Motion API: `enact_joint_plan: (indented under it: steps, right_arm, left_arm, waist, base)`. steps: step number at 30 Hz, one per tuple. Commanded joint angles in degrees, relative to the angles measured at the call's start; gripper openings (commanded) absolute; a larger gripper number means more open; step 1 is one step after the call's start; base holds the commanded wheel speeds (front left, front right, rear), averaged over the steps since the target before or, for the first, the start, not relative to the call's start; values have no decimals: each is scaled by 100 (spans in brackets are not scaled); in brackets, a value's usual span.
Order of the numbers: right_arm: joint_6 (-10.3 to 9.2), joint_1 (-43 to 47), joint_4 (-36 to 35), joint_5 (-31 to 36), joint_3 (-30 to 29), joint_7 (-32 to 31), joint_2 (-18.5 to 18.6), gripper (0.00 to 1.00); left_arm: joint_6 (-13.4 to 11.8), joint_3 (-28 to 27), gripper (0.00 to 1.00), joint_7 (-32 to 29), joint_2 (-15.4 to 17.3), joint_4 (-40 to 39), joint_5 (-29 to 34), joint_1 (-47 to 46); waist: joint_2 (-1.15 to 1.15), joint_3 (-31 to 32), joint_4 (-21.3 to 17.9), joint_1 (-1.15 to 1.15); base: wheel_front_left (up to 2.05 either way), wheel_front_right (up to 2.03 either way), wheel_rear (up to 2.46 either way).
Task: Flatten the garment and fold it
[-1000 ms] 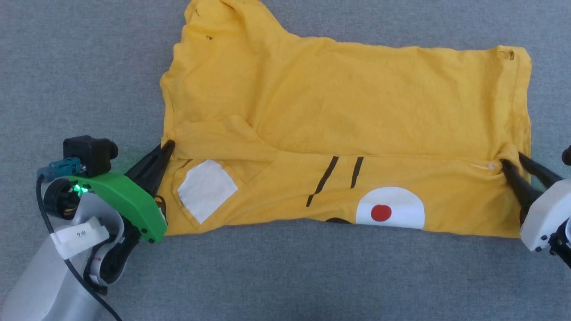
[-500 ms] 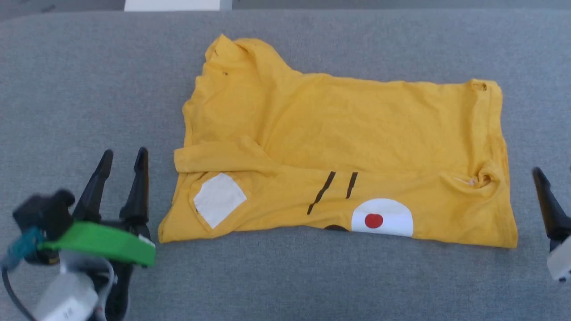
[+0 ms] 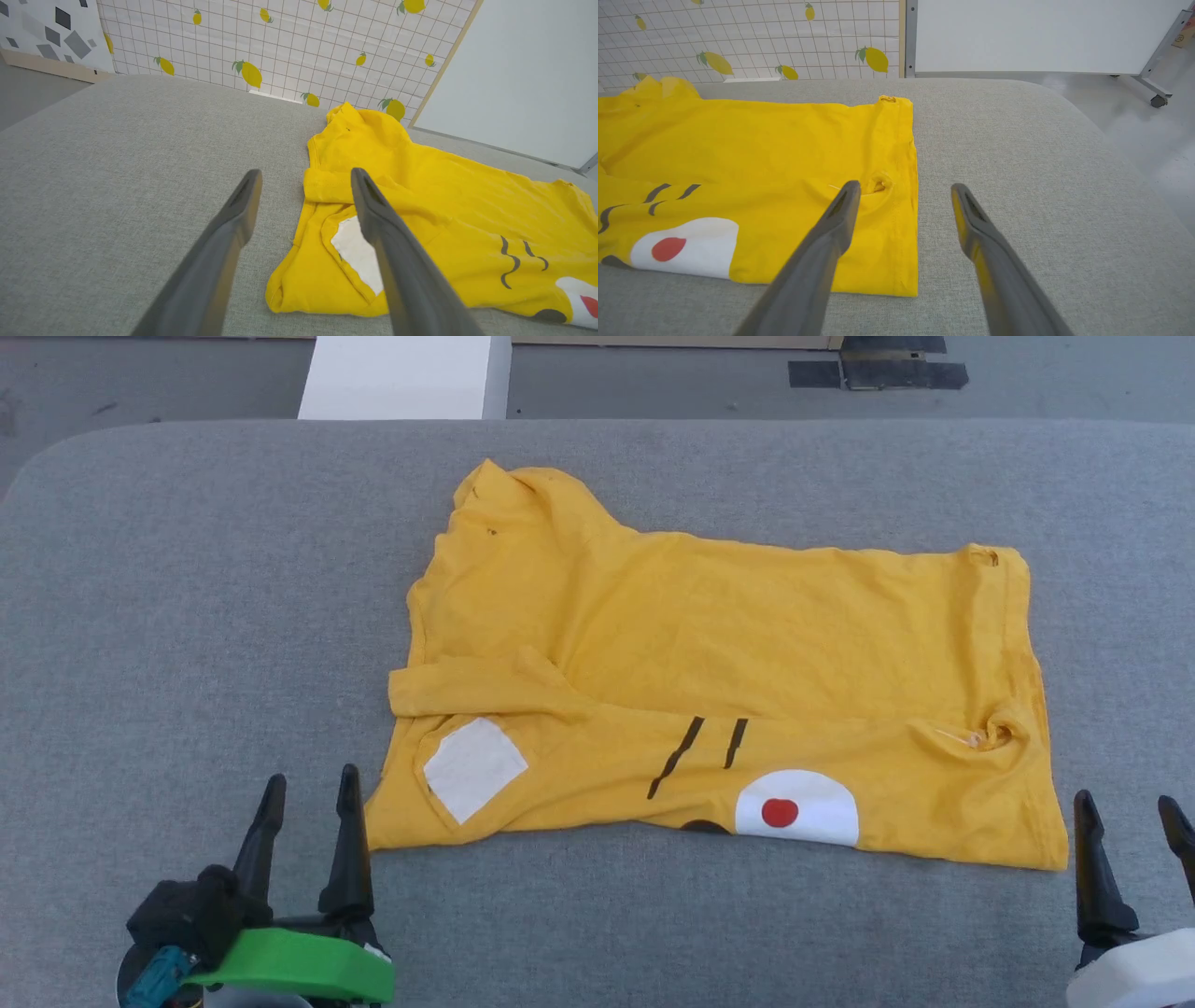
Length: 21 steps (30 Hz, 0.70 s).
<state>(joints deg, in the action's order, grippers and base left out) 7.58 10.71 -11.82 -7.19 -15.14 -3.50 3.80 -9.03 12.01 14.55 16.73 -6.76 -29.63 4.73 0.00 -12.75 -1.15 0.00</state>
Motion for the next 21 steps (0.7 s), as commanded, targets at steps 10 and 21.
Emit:
enact_joint_plan:
  steps: [10,21]
  right_arm:
    - [-9,-193,-109,141,21,-36,-60,100]
    - [-9,-329,-110,126,170,-195,-13,100]
  left_arm:
    - [494,525,100,-1628,636,473,64,-650]
    - [805,785,50,-3363,989,1260,-403,-1210]
  waist:
    - [0,-221,28,0]
    - [0,-569,-122,0]
  base:
    - [0,0,0]
    - [0,0,0]
